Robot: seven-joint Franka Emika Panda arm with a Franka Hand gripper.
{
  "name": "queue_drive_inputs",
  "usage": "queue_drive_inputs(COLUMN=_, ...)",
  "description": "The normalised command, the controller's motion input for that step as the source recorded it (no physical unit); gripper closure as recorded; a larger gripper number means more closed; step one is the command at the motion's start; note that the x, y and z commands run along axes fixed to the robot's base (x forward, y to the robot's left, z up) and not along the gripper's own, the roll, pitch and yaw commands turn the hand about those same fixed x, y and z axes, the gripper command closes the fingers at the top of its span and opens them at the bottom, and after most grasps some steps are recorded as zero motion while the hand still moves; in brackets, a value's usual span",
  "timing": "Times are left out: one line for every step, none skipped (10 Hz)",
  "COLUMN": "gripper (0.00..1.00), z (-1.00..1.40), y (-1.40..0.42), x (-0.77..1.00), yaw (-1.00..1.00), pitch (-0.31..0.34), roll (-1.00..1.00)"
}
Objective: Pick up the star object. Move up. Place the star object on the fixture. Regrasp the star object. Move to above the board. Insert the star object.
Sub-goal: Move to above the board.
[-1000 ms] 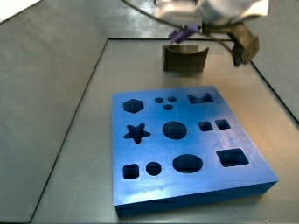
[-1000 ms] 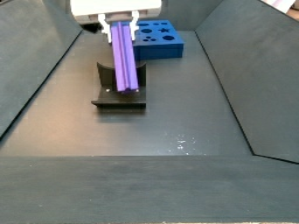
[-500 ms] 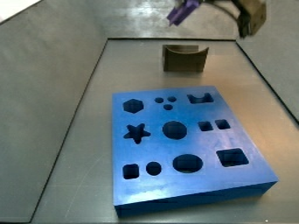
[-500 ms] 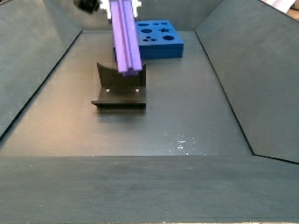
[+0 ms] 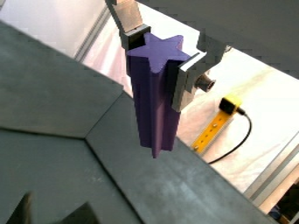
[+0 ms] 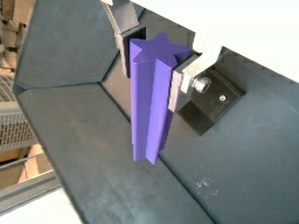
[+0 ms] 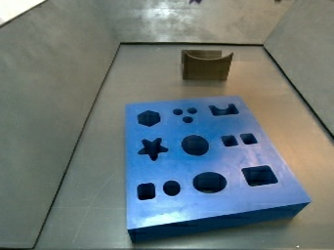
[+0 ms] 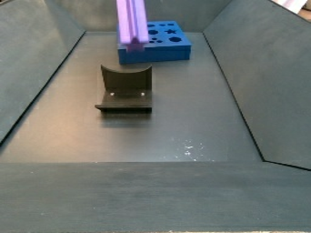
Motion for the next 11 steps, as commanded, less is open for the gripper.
queue_drive_inputs(gripper=1.0, z=1.0, y=0.07, x=-0.1, yaw=-0.04, pitch=0.059, roll=-0.06)
queue_drive_inputs(gripper=1.0, z=1.0, y=0.06, x=-0.1, yaw=-0.03, pitch=0.074, roll=-0.06)
queue_drive_inputs(gripper=1.0, z=1.0, y=0.05, x=-0.1, yaw=-0.01, pitch=0.078, roll=-0.06)
queue_drive_inputs(gripper=1.0, z=0.82, y=0.03, x=-0.07, yaw=0.01, pitch=0.083, roll=-0.06)
queue_drive_inputs(gripper=1.0, z=0.64, y=0.02, x=-0.05, yaw=0.02, pitch=0.088, roll=-0.06)
queue_drive_inputs(gripper=1.0, z=0.46, y=0.01, x=-0.03, yaw=0.04, pitch=0.096, roll=-0.07)
queue_drive_inputs(gripper=1.0, z=0.29, y=0.0, x=-0.01, yaw=0.05, pitch=0.112, roll=-0.07)
queue_drive_inputs(gripper=1.0, z=0.03, y=-1.0, x=-0.41, yaw=-0.13, pitch=-0.063, roll=-1.0)
queue_drive_inputs(gripper=1.0, z=0.02, y=-1.0, x=-0.41, yaw=-0.13, pitch=-0.073, roll=-1.0)
queue_drive_inputs(gripper=1.0, z=0.02, y=-1.0, x=-0.44, yaw=-0.14, pitch=-0.083, roll=-1.0)
queue_drive_inputs(gripper=1.0, z=0.01, y=-1.0, x=-0.45, yaw=-0.14, pitch=-0.085, roll=-1.0)
